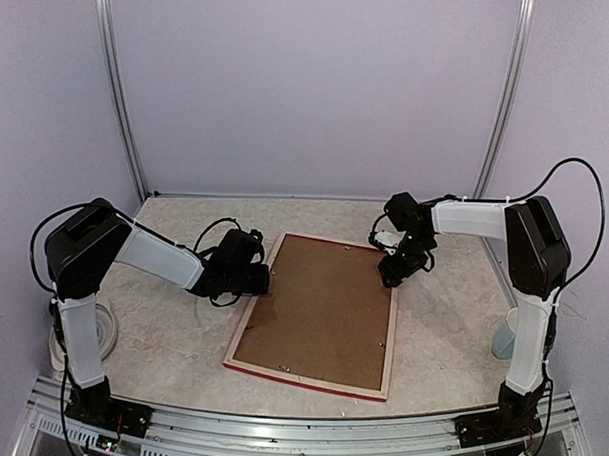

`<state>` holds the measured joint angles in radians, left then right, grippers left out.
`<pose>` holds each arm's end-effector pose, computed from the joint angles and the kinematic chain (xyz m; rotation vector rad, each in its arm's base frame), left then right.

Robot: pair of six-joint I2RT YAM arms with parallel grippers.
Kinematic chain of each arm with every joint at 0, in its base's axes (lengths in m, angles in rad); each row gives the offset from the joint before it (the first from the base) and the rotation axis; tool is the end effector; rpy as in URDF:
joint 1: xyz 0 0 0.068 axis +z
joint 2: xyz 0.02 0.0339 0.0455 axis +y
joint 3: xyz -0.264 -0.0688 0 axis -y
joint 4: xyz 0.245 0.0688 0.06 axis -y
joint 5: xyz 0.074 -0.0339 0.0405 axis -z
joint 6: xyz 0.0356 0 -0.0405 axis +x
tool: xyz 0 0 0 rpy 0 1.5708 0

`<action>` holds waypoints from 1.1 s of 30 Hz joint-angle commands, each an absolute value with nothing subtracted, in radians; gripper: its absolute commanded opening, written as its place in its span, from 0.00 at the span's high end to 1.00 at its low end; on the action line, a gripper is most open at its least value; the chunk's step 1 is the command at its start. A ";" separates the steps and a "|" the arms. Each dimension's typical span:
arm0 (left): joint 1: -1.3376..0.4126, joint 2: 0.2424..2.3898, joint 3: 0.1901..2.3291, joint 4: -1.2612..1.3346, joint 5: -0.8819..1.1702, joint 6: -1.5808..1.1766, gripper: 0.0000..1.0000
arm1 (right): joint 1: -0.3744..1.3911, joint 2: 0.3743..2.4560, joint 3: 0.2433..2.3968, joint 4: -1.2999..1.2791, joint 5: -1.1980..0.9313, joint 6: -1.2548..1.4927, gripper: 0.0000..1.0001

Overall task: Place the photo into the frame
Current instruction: Press the fastener onto the backboard.

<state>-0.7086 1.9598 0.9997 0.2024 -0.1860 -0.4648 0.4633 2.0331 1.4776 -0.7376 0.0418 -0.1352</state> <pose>0.2996 -0.2481 0.1166 0.1913 2.3347 -0.3761 0.3653 0.1808 0.1662 -0.8354 2.7362 0.0063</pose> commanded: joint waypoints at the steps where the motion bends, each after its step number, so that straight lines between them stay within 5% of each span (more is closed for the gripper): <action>1: -0.730 2.032 0.979 0.061 -0.083 -0.441 0.97 | 0.459 2.011 1.460 -0.794 -0.060 -0.140 0.39; 10: -0.732 2.037 0.980 0.061 -0.080 -0.439 0.97 | 0.466 2.060 1.482 -0.817 0.058 -0.121 0.45; 21: -0.733 2.045 0.986 0.061 -0.076 -0.436 0.98 | 0.469 2.084 1.502 -0.813 0.142 -0.109 0.67; 28: -0.733 2.048 0.986 0.063 -0.076 -0.435 0.98 | 0.476 2.089 1.505 -0.811 0.137 -0.107 0.66; 33: -0.733 2.045 0.986 0.063 -0.076 -0.437 0.97 | 0.482 2.061 1.522 -0.800 0.056 -0.092 0.53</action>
